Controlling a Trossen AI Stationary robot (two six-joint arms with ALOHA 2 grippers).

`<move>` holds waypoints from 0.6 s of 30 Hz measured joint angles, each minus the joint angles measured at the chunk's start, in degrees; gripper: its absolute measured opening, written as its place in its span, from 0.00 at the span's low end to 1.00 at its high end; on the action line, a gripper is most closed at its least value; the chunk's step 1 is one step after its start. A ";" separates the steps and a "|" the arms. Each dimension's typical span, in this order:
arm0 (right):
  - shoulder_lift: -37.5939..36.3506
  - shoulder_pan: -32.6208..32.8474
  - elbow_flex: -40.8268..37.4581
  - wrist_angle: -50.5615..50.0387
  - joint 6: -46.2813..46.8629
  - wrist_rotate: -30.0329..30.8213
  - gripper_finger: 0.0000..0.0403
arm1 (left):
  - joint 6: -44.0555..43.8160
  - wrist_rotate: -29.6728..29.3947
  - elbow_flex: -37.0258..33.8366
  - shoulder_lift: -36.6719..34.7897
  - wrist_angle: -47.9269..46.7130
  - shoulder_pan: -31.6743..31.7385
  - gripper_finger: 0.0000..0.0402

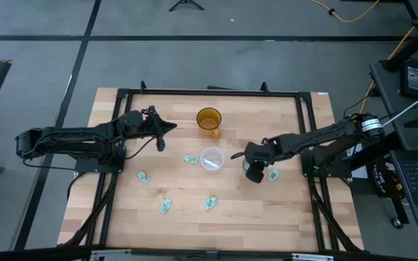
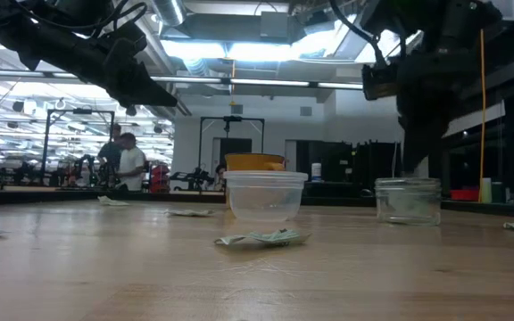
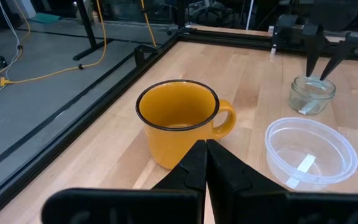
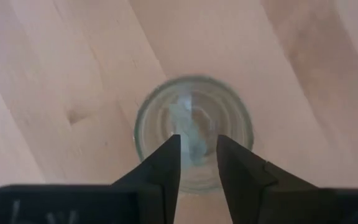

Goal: Pick and place Stevia / Truvia into bins
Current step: Put the green stevia packet into the glass container, then put the green stevia packet into the transparent container

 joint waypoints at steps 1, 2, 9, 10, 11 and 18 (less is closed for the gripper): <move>-0.01 0.00 0.30 -0.07 -0.44 0.01 0.26 | 0.00 0.01 0.00 -0.02 -0.02 0.02 0.00; -0.01 0.00 0.57 -0.23 -1.04 0.02 0.26 | 0.00 0.01 0.00 -0.02 -0.01 0.00 0.00; 0.00 0.00 3.32 -3.28 -2.80 0.04 0.26 | 0.00 0.01 0.00 0.00 -0.02 0.02 0.00; 0.00 0.02 4.15 -4.94 -2.80 0.04 0.26 | 0.00 0.01 0.00 0.00 -0.02 0.02 0.00; 0.00 0.04 4.83 -6.77 -2.78 0.06 0.25 | 0.00 0.01 0.00 -0.02 -0.02 0.00 0.00; -0.19 2.73 8.64 -16.28 -2.54 5.34 0.18 | 0.00 0.01 0.00 -0.02 -0.02 0.00 0.00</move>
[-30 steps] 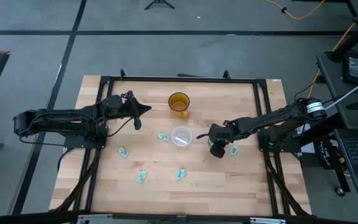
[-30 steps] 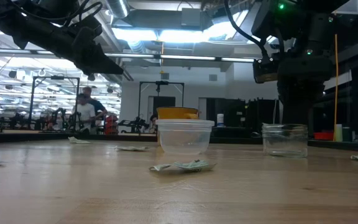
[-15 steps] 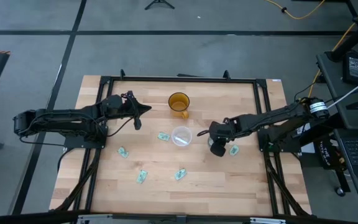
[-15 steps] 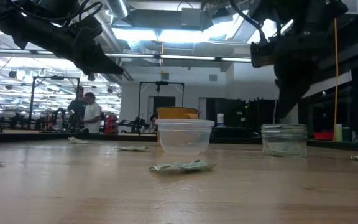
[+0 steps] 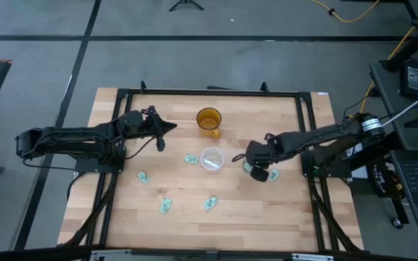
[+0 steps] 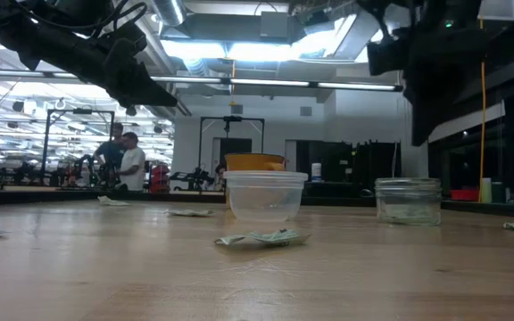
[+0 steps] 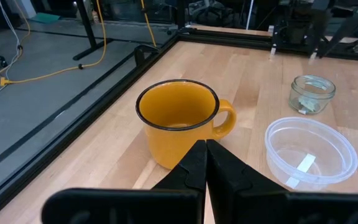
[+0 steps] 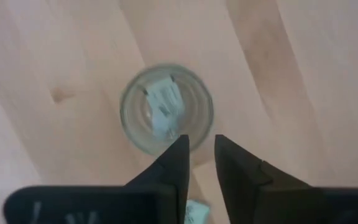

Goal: Pick and place Stevia / Truvia into bins
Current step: Put the green stevia packet into the transparent container

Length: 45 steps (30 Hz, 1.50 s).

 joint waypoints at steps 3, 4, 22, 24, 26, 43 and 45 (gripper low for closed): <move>-1.38 1.71 0.04 -0.01 1.27 0.39 0.14 | 0.02 0.00 0.00 0.01 -0.01 0.02 0.00; -1.89 2.32 0.02 0.21 1.51 0.93 0.12 | 0.02 0.00 0.00 0.01 -0.02 0.02 0.00; -4.73 9.45 -0.14 11.24 -3.24 18.29 0.03 | 4.83 6.79 0.00 0.00 -2.71 -0.04 0.00; -4.52 9.45 -0.46 15.05 -4.52 21.63 0.01 | 3.77 6.27 0.00 0.00 -5.25 -0.02 0.00; -4.36 9.45 -2.18 19.58 -6.05 24.33 0.01 | 3.46 4.93 0.00 0.00 -8.43 -0.02 0.00; -4.27 3.66 -27.90 77.56 -19.78 23.95 0.01 | -3.47 -14.91 -0.02 0.00 -16.77 0.13 0.14; -4.27 2.97 -30.24 85.61 -24.50 22.02 0.02 | -4.09 -18.22 -0.02 0.00 -16.81 0.13 0.19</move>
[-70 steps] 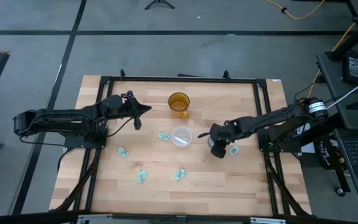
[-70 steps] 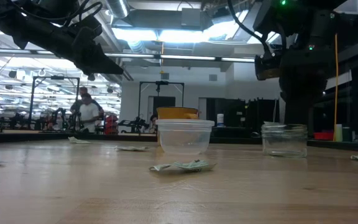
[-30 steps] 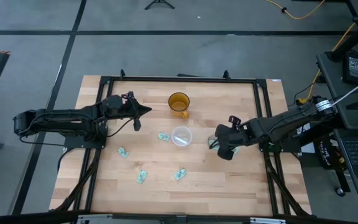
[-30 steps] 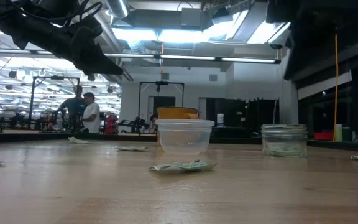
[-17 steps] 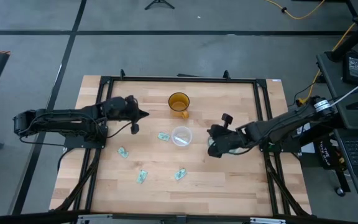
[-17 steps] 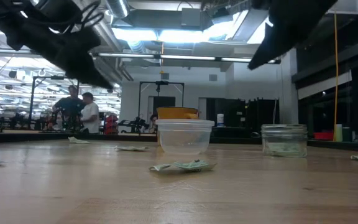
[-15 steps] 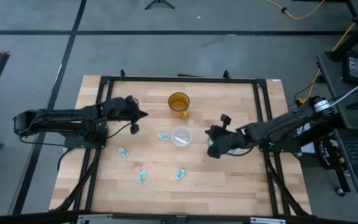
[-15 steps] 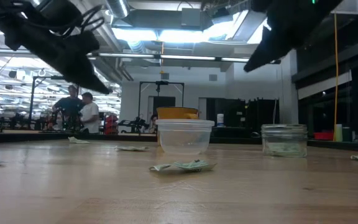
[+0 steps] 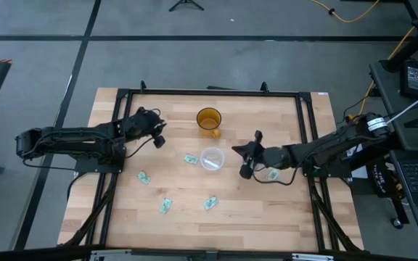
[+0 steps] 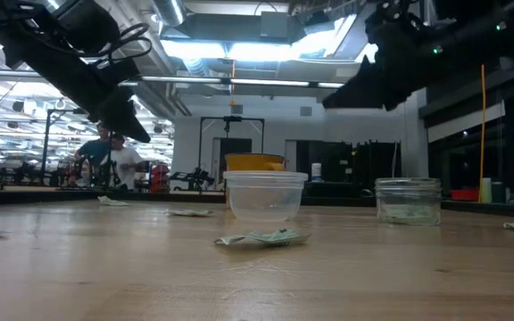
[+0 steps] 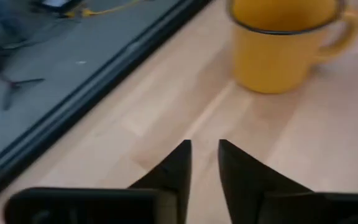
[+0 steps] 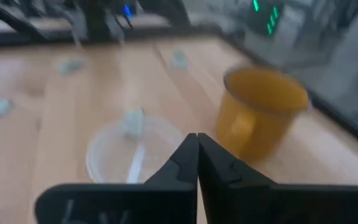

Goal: Pick and place Stevia / Truvia into bins
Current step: Put the green stevia packet into the transparent container

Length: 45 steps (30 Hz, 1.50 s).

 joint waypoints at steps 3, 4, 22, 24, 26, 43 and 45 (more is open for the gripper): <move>-0.02 -1.08 -2.59 4.99 -2.34 -2.12 0.03 | -0.46 -4.18 0.00 0.00 -0.01 0.00 0.28; -0.02 -1.42 -3.11 5.41 -1.90 -2.28 0.03 | -0.83 -5.20 0.00 0.00 -0.02 0.00 0.31; -0.39 -6.79 -3.20 5.27 -1.49 -8.72 0.04 | -29.82 -11.41 0.00 0.15 -16.56 2.67 0.48; -0.42 -8.35 -2.10 5.16 -4.12 -11.55 0.03 | -31.64 -7.97 0.00 0.19 -17.00 4.44 0.48; -0.42 -9.97 -0.72 4.81 -6.35 -15.10 0.02 | -32.70 -4.35 0.00 0.26 -16.72 6.77 0.48; -0.46 -17.95 4.97 -2.19 -12.93 -20.49 0.02 | -27.09 13.06 0.19 3.54 -16.28 22.89 0.48; -0.46 -18.61 4.97 -1.55 -13.14 -20.49 0.01 | -26.22 13.34 1.48 5.64 -17.08 23.66 0.48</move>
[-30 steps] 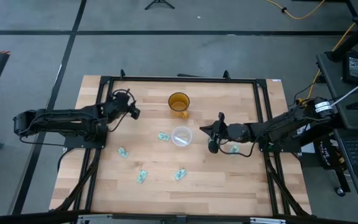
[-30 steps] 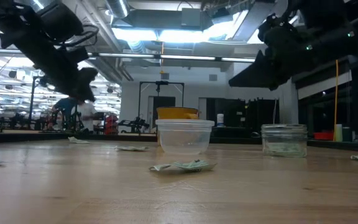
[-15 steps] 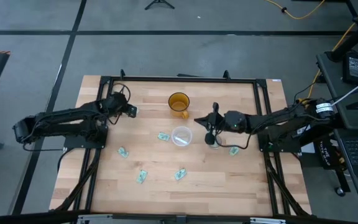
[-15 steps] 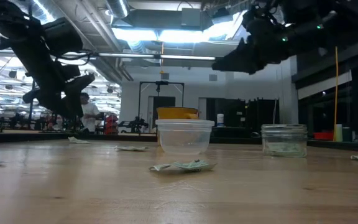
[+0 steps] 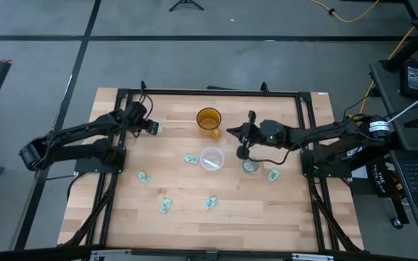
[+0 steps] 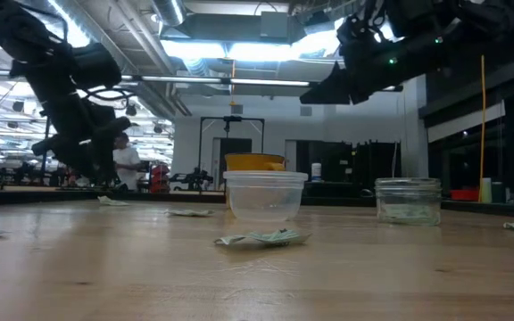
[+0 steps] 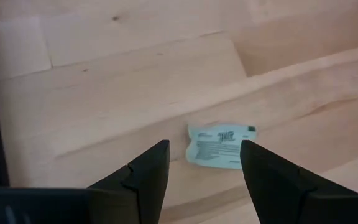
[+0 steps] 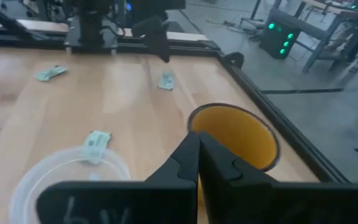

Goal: Pick and place Stevia / Truvia into bins
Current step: Put the green stevia packet into the transparent container

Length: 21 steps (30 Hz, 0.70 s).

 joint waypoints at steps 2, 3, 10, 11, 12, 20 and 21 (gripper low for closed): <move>0.00 -0.64 0.44 -0.15 -0.08 0.00 0.01 | 1.49 0.95 2.28 2.52 -0.72 0.50 0.48; 0.00 -0.89 0.72 -0.18 -0.08 0.00 0.01 | 2.58 1.21 3.53 3.95 -1.01 0.65 0.48; 0.00 -1.27 1.39 -0.14 -0.33 0.00 0.04 | 6.69 0.66 10.33 12.78 -4.35 0.91 0.48; 0.00 -1.27 1.39 -0.29 -0.33 0.00 0.04 | 7.23 0.66 10.90 13.63 -4.76 0.91 0.48; 0.00 -1.27 1.39 -0.47 -0.33 0.00 0.04 | 7.46 0.66 11.30 14.45 -5.13 0.93 0.48; 0.00 -1.27 1.39 -2.16 -0.33 0.00 0.04 | 10.25 1.11 11.66 18.78 -8.81 3.11 0.48; 0.00 -1.27 1.39 -2.30 -0.33 0.00 0.05 | 10.97 1.15 11.66 19.30 -8.70 3.37 0.48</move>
